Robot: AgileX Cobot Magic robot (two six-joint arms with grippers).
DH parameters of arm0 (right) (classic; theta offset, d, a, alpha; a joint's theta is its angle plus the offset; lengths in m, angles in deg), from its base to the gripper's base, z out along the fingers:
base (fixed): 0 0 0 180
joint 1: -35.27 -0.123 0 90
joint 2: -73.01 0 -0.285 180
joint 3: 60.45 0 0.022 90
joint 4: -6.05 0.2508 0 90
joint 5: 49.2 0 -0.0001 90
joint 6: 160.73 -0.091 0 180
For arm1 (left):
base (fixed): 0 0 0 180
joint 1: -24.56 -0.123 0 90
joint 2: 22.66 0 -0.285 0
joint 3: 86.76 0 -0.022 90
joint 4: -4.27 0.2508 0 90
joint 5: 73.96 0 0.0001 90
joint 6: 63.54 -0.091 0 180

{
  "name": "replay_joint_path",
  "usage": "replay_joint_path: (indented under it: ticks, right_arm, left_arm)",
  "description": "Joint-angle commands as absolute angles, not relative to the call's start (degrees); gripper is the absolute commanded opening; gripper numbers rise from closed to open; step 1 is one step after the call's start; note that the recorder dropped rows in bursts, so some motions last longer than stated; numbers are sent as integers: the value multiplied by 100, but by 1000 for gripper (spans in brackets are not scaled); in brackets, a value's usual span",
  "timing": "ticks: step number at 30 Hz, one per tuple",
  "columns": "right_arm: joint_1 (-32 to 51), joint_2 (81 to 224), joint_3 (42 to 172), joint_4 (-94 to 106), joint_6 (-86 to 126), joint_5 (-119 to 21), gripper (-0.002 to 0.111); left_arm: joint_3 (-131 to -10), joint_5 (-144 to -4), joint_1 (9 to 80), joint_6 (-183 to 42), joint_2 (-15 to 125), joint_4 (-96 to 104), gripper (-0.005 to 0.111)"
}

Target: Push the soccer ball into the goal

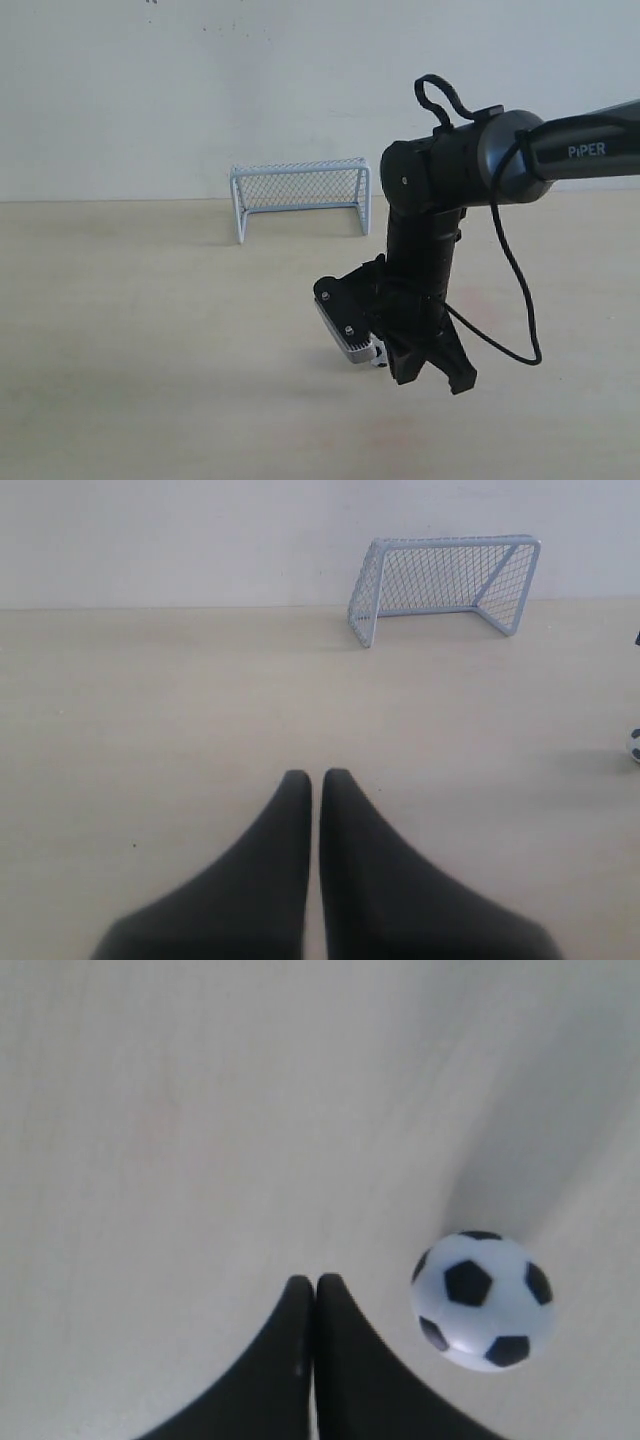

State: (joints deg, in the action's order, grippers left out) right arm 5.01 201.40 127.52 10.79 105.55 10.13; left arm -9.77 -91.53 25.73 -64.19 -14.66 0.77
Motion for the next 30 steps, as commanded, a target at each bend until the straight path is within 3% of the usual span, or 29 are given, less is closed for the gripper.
replay_joint_path:
  ticks: [1, 17, 18, 19, 21, 30]
  right_arm:
    - [483, 20136, 12793, 909, 10532, 1351, 0]
    - [483, 20136, 12793, 1087, 10532, 1399, 0]
    - [483, 20136, 12793, 728, 9928, -74, 0]
    - [483, 20086, 12801, -151, 7397, -1688, 0]
    - [483, 19847, 12822, -1765, 3827, -2504, 0]
    - [483, 19323, 12822, -2706, 3276, -1050, 0]
  left_arm:
    - [-954, -9155, 2571, -6447, -1487, 17, 4]
    - [-954, -9155, 2571, -6447, -1487, 17, 4]
    - [-954, -9155, 2571, -6447, -1487, 17, 4]
    - [-954, -9155, 2571, -6447, -1487, 17, 4]
    - [-954, -9155, 2571, -6447, -1487, 17, 4]
    - [-954, -9155, 2571, -6447, -1487, 17, 4]
